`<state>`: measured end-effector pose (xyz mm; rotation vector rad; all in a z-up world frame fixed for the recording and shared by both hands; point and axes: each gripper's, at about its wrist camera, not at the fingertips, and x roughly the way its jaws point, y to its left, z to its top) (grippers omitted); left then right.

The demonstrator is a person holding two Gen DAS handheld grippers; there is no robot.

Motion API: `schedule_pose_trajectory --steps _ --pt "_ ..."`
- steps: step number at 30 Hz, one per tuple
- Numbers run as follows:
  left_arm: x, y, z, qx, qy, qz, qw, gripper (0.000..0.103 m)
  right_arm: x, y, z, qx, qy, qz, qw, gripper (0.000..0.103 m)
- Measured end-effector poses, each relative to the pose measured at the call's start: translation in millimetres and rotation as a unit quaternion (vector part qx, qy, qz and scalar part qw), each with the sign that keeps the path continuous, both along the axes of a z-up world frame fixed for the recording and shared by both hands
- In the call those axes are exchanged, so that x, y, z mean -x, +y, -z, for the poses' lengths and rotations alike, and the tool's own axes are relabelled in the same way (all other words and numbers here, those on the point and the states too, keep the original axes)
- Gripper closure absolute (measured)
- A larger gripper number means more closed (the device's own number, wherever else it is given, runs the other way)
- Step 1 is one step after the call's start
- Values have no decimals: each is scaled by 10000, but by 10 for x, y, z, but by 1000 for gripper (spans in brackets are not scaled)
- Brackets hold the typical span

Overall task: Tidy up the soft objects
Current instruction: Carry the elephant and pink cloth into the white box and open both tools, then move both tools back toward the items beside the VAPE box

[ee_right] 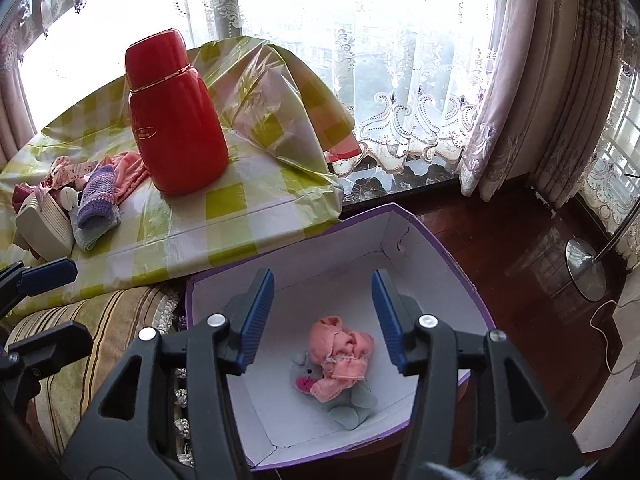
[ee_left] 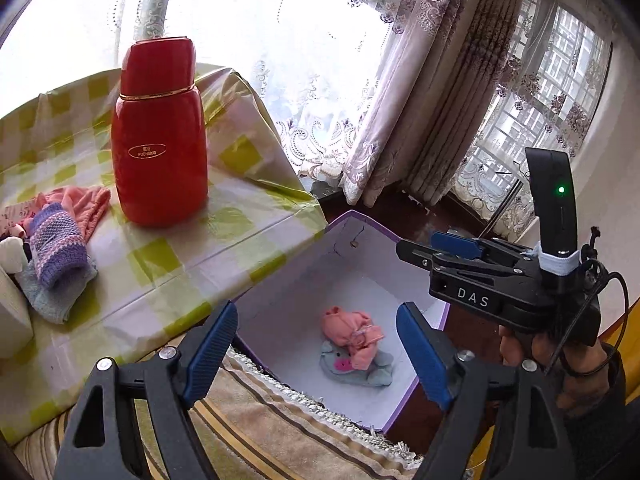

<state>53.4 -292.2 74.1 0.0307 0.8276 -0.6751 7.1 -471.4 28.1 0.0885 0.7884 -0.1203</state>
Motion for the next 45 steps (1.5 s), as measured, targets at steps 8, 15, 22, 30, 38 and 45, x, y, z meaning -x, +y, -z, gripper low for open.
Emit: schedule_pose_trajectory --steps 8,15,22,30,38,45 --pt "62 619 -145 -8 -350 -923 9951 22 -62 254 -76 -60 -41 -303 9995 30" --pt "172 1351 -322 88 -571 -1795 9821 38 -182 692 -225 -54 -179 -806 9966 30" --pt "178 2188 -344 286 -551 -2629 9628 53 -406 1170 -288 -170 -225 -1339 9906 30" --pt "42 2893 -191 426 -375 -3269 9434 56 -746 1731 -254 -239 -67 -1874 9820 30" --pt "-301 3365 64 681 -42 -3456 9359 57 -1079 2165 -172 -263 124 -2214 9748 29" --pt "-634 3531 313 829 300 -3349 9381 57 -1356 2407 -81 -194 256 -2331 9719 28"
